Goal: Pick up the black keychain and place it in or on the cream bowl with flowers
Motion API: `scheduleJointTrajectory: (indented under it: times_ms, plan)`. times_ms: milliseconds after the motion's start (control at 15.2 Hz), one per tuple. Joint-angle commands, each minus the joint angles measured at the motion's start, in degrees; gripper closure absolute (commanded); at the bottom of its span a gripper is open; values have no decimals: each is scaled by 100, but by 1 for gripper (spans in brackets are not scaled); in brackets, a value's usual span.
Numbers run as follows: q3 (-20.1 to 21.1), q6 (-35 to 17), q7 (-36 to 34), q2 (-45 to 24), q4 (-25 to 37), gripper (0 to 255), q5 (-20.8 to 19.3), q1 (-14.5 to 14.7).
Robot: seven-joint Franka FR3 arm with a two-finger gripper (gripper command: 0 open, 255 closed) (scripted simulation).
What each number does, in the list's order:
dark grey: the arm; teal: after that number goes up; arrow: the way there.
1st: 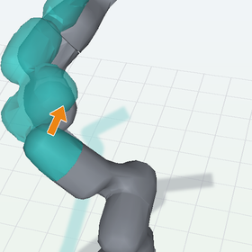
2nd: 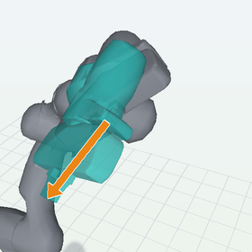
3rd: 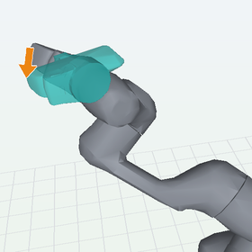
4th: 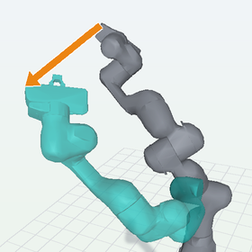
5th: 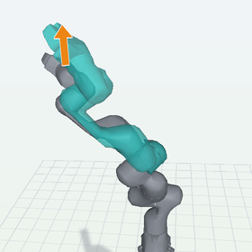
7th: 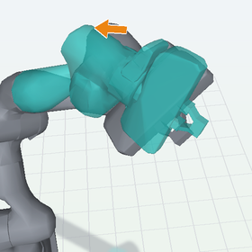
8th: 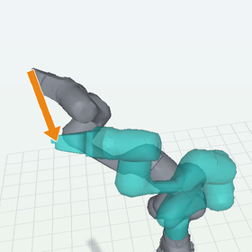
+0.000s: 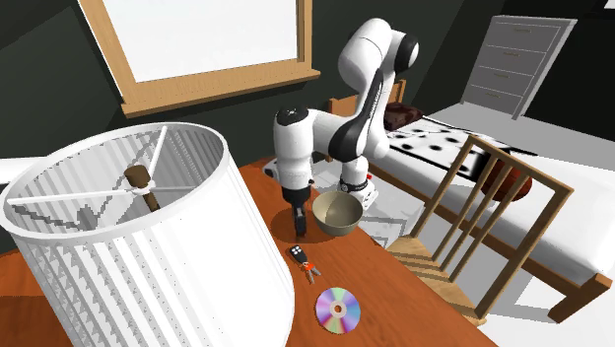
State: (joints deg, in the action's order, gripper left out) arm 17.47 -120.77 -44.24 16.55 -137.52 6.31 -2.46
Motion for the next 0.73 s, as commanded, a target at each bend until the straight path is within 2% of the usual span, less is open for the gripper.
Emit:
scheduleJointTrajectory:
  times_ms: [0,132,660]
  plan:
    - [153,-295,-438,-457,143,0,-91,-46]
    - [275,-532,-882,-936,352,0,-242,-78]
    - [312,-1167,-1028,-1344,104,0,-391,-75]
